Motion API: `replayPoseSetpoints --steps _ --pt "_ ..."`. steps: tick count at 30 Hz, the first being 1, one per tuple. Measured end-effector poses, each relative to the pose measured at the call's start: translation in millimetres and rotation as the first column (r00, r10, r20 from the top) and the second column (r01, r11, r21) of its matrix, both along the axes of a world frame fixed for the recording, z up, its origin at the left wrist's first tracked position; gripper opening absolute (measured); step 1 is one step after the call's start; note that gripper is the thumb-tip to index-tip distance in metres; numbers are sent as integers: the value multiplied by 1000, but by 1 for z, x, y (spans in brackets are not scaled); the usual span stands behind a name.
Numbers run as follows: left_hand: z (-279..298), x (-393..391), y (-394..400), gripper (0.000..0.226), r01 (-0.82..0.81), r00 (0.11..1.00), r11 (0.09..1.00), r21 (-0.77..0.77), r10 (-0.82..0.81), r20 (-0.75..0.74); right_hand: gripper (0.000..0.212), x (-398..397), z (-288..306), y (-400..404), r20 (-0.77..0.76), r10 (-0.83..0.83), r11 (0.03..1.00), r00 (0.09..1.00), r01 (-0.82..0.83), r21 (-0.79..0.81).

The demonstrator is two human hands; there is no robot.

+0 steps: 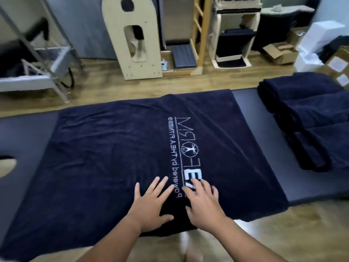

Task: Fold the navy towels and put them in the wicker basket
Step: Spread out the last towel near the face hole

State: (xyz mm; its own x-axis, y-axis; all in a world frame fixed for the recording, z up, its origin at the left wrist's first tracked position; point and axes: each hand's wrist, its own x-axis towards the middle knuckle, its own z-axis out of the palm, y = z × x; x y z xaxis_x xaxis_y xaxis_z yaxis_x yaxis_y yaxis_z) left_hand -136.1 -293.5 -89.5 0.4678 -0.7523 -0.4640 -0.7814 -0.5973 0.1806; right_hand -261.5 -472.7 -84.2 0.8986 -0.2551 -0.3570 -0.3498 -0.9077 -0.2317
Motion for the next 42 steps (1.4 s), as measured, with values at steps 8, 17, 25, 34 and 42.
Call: replayPoseSetpoints --steps 8,17,25,34,42 --pt "3 18 164 122 -272 962 961 50 271 31 92 23 5 96 -149 199 980 969 -200 9" --pt "-8 55 295 74 -386 857 921 49 339 389 55 51 -14 177 82 216 965 973 -199 -172" --pt "14 81 309 18 -308 921 909 280 211 329 31 57 -7 190 -20 161 962 987 -161 -222" --pt "28 74 314 56 -368 929 886 282 339 147 44 48 -1 202 27 124 992 992 -124 -7" --pt "1 34 250 58 -134 941 989 69 105 320 54 6 5 148 -36 -293 933 955 278 -230"
